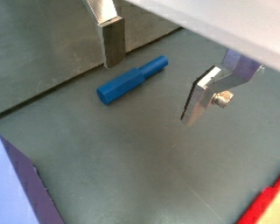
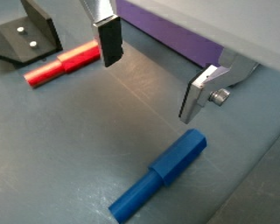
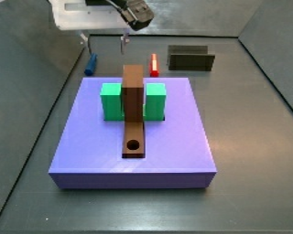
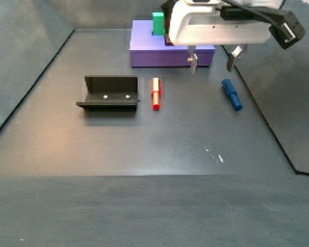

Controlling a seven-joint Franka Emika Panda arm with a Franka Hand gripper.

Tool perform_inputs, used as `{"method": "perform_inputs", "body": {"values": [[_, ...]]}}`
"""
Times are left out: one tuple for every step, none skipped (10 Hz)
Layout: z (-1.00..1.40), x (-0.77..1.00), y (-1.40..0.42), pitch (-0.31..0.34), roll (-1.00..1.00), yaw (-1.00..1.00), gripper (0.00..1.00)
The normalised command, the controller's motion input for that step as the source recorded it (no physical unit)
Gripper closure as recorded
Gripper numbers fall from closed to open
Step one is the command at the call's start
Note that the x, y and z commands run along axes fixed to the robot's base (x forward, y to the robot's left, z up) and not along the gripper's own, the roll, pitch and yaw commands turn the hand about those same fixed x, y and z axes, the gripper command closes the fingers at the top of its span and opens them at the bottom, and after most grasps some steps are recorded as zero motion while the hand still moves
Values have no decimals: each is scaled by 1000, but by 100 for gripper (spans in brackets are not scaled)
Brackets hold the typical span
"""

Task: Pick up the blue object. Move up. Place the blue object on the fixture. Regrasp the blue object. Move to above the board. Insert the blue object.
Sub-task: Pick up the blue object.

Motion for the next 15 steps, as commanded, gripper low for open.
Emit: {"method": "perform_inputs", "body": {"values": [[-346, -183, -9, -56, -27, 57, 0], [-251, -97, -37, -27, 0, 43, 0], [-229, -100, -11, -21, 0, 6, 0], [-249, -100, 0, -34, -17, 0, 0], [-251, -66, 0, -31, 0, 0, 0], [-246, -89, 0, -26, 0, 0, 0], [-254, -89, 0, -29, -31, 0, 0], [-186, -137, 0, -24, -27, 0, 0], [-77, -266, 0, -34, -24, 0, 0], [-166, -214, 0, -53, -20, 0, 0], [-294, -117, 0, -61, -19, 0, 0], [-360, -166, 0, -79, -17, 0, 0], [-234, -63, 0, -51, -16, 0, 0], [-146, 0, 0, -27, -26, 0, 0], [-117, 0, 0, -19, -44, 0, 0]]}}
